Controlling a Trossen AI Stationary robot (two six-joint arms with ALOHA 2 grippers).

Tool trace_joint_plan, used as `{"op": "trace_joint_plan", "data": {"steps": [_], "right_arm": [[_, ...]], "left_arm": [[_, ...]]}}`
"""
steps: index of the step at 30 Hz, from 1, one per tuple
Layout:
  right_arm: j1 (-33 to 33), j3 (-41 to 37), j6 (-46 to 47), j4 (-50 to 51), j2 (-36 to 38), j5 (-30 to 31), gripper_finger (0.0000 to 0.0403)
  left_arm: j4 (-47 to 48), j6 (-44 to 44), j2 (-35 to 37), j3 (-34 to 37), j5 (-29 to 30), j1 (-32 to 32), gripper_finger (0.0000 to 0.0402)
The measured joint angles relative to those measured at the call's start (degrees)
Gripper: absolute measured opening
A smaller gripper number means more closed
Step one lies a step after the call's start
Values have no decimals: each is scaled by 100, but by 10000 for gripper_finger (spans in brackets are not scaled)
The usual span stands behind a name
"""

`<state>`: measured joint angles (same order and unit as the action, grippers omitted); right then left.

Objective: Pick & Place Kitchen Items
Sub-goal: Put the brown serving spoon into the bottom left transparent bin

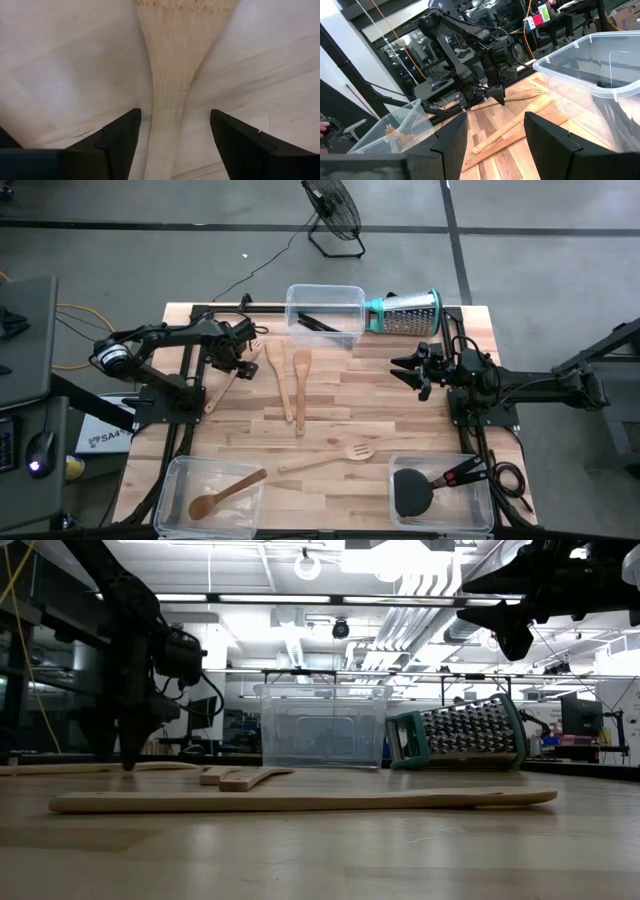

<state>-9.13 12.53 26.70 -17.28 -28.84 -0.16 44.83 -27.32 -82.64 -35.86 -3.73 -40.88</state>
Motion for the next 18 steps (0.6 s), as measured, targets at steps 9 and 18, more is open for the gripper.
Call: {"op": "trace_joint_plan", "data": {"steps": [9, 18], "right_arm": [[1, 0, 0, 0, 0, 0, 188], [1, 0, 0, 0, 0, 0, 188]], "left_arm": [[24, -11, -30, 14, 26, -1, 174], [62, -1, -35, 20, 122, -1, 97]]}}
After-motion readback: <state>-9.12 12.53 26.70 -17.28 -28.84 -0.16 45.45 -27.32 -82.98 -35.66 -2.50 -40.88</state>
